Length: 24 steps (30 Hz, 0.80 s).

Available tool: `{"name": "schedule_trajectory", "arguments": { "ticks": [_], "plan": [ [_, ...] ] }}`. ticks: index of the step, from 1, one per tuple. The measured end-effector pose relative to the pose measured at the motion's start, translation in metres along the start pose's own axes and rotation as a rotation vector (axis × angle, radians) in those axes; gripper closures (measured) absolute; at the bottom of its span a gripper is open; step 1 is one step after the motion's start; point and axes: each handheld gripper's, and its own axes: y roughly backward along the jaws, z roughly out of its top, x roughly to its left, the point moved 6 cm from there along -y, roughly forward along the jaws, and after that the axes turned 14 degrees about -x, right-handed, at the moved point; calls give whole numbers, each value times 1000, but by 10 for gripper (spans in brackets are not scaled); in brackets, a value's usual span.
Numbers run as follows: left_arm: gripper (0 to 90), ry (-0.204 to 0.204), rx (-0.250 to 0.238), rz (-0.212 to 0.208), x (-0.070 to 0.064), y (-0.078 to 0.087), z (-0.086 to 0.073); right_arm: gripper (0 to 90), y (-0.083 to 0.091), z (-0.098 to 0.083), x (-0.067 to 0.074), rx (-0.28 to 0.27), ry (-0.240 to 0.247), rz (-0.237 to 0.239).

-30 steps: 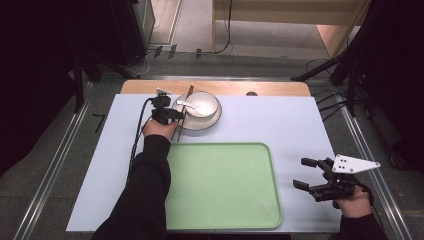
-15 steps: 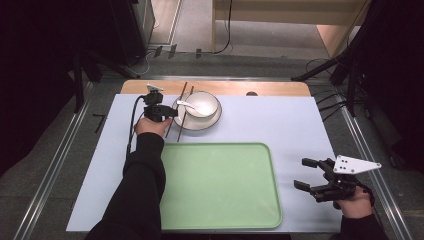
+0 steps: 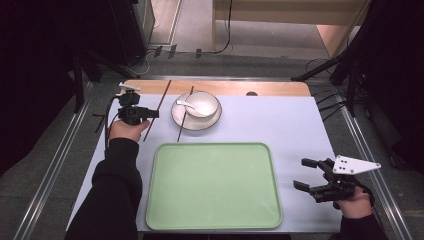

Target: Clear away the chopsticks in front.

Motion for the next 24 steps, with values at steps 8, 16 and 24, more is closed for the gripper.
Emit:
{"name": "schedule_trajectory", "arguments": {
  "ticks": [8,16,24],
  "plan": [
    [860,-8,1,-19,-2,23,-16,165,-1,0,-1,7,0,-6],
    [860,-1,12,-43,-8,39,-44,166,-1,0,-1,1,1,-12],
    [860,-11,-13,-40,-15,53,-74,166,-1,0,0,0,3,-10]
  ]
}}
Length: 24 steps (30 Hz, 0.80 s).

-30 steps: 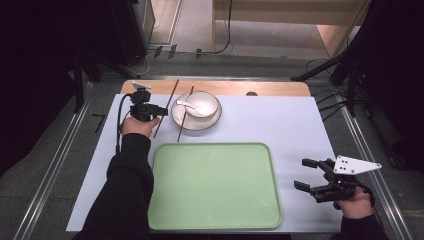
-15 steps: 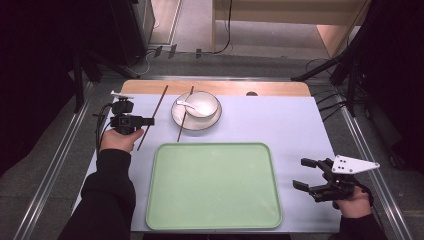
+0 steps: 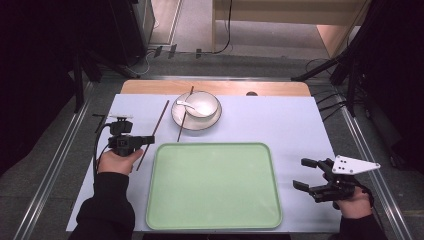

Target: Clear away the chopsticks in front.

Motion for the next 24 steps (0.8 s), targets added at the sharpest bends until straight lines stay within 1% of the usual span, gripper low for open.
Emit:
{"name": "schedule_trajectory", "arguments": {
  "ticks": [1,2,3,4,5,6,7,9,10,11,12,14,15,16,18,19,20,21,23,24],
  "plan": [
    [860,-4,0,-2,-2,1,-5,166,0,0,0,1,0,-1],
    [860,-9,0,-3,-4,4,-13,166,0,0,0,1,-1,-1],
    [860,-9,0,-3,-4,4,-13,166,1,0,0,1,0,-2],
    [860,-9,0,-7,-6,7,-21,166,1,0,0,0,-1,-3],
    [860,-8,1,-9,-7,8,-24,166,1,0,0,0,-1,-3],
    [860,-8,1,-9,-7,8,-24,166,1,0,0,0,-1,-3],
    [860,-2,2,-17,-8,11,-31,166,1,0,1,1,-1,-2],
    [859,5,8,-20,-10,13,-40,166,1,0,1,-1,1,0],
    [859,12,13,-21,-11,14,-43,166,1,0,1,0,2,3],
    [859,12,13,-21,-11,14,-43,166,1,0,1,0,2,3],
    [859,15,17,-16,-11,15,-47,166,1,0,2,-1,2,4],
    [859,51,18,-22,-12,18,-57,165,1,0,2,0,2,4],
    [859,59,26,-25,-13,20,-61,166,1,0,2,0,1,4],
    [859,59,26,-25,-13,20,-61,166,1,0,2,0,1,4],
    [858,63,42,-19,-16,24,-71,166,0,0,2,0,2,5],
    [858,63,42,-19,-16,24,-71,165,0,0,2,0,2,6],
    [858,61,42,-13,-17,27,-75,165,0,0,2,0,2,6],
    [857,73,38,-12,-18,30,-78,166,0,1,2,-1,4,6],
    [857,84,45,-8,-19,33,-84,166,0,1,2,0,4,8],
    [857,84,45,-8,-19,33,-84,166,0,1,2,0,4,8]
  ]
}}
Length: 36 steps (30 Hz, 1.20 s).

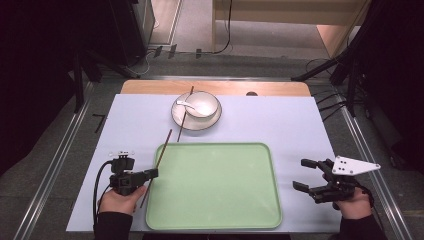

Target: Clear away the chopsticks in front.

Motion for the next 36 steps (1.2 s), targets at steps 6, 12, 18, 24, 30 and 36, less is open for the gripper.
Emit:
{"name": "schedule_trajectory", "arguments": {
  "ticks": [6,12,18,24,30,36],
  "plan": [
    [854,21,34,13,-5,7,-20,166,0,0,1,2,5,4],
    [853,42,85,12,-1,-2,-30,166,0,0,2,3,4,6],
    [850,39,118,22,1,-13,-35,166,-1,0,2,6,8,10],
    [830,4,109,36,-2,-15,-34,166,-1,0,3,6,8,12],
    [810,8,112,27,-1,-15,-33,167,0,-1,2,7,12,12],
    [562,-30,62,-60,-6,-9,-16,167,0,0,3,2,10,13]
  ]
}}
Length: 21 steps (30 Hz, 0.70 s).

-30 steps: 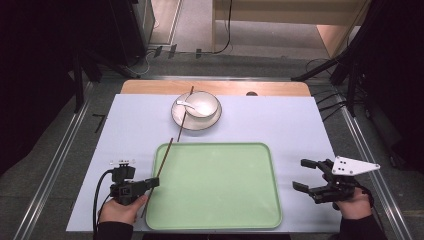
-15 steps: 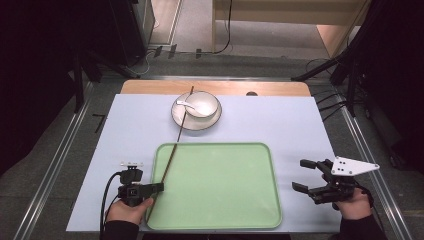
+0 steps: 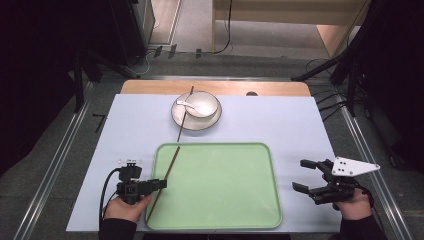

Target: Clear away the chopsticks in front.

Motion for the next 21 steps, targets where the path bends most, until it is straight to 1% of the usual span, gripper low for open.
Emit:
{"name": "schedule_trajectory", "arguments": {
  "ticks": [1,2,3,5,6,7,9,10,11,13,16,19,20,21],
  "plan": [
    [529,0,0,0,0,0,0,167,0,0,0,0,0,0],
    [529,-32,-11,-16,-1,1,4,167,0,0,0,0,0,0],
    [485,-58,-17,-21,-1,1,8,167,0,0,0,2,-1,-3],
    [414,-95,-27,-31,0,0,16,167,-1,0,0,5,0,-4],
    [398,-95,-27,-31,0,0,16,167,-1,0,0,5,0,-4],
    [398,-97,-34,-43,1,1,21,167,-1,-1,0,5,0,-5],
    [358,-102,-35,-58,1,2,29,167,0,-1,-1,5,0,-8],
    [333,-117,-34,-69,1,1,36,167,0,-1,-2,3,-4,-8],
    [326,-117,-34,-69,1,1,36,167,0,-1,-2,3,-6,-8],
    [325,-153,-32,-68,0,1,45,167,0,-1,-2,3,-6,-8],
    [325,-167,-39,-76,-2,-2,57,167,0,-1,-2,1,-4,-7],
    [317,-195,-41,-80,-4,-8,72,167,1,-1,-2,1,-12,-12],
    [317,-195,-41,-80,-4,-8,72,167,1,-1,-2,1,-11,-11],
    [312,-199,-45,-83,-4,-10,79,167,1,-1,-2,2,-12,-12]
  ]
}}
